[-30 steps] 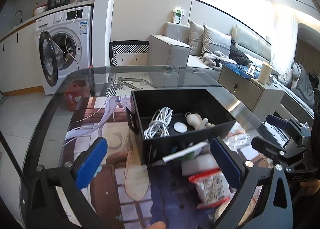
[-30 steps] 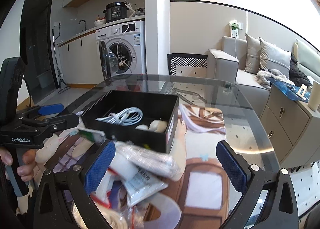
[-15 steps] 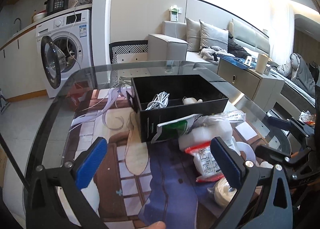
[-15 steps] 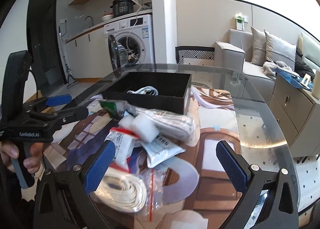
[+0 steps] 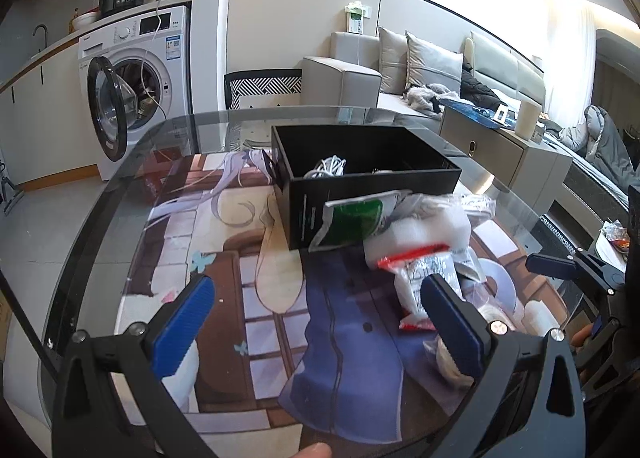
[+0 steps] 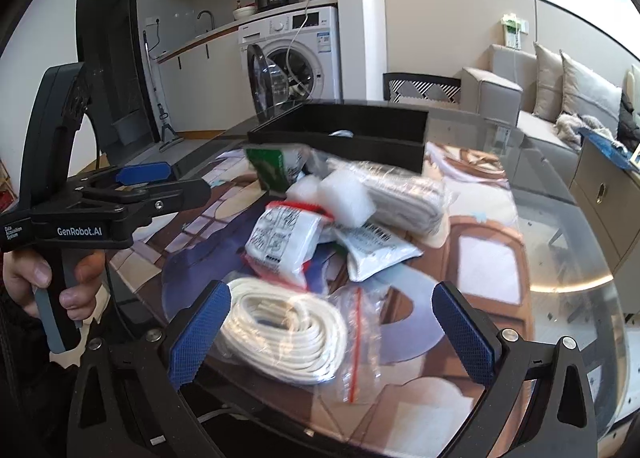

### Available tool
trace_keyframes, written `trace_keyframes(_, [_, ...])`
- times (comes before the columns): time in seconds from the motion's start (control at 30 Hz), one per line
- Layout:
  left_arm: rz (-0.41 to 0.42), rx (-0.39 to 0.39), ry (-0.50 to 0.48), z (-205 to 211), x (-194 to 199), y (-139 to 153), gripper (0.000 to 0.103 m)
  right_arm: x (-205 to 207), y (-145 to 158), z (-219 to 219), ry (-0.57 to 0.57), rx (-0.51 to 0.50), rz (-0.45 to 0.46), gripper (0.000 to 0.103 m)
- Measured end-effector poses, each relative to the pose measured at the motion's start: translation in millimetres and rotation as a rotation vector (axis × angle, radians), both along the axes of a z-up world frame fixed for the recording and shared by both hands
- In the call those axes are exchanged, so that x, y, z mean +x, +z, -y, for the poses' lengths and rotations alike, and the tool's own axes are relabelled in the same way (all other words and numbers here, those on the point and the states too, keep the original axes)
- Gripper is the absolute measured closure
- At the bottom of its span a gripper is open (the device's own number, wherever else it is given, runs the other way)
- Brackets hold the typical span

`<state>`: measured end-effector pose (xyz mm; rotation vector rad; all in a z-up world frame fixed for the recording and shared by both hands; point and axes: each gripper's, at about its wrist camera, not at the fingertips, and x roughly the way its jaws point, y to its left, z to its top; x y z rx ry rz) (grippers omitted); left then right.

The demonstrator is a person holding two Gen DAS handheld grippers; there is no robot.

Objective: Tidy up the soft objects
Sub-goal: 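Withdraw both open tools from the box back toward the pile, then grasp the clear bag of white rope with the right tool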

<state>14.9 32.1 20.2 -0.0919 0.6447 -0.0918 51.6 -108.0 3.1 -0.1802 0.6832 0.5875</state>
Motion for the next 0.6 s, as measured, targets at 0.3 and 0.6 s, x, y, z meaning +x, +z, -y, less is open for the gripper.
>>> trace_keyframes(0.3, [-0.013,-0.008,0.010,-3,1,-4,0.000,-1,-19,-18,0.067,-0.049,-0.051,0.001])
trace_keyframes(0.6, [-0.017,-0.010,0.010,-5,1,-4,0.000,4,-31,-24,0.047,-0.053,-0.076,0.001])
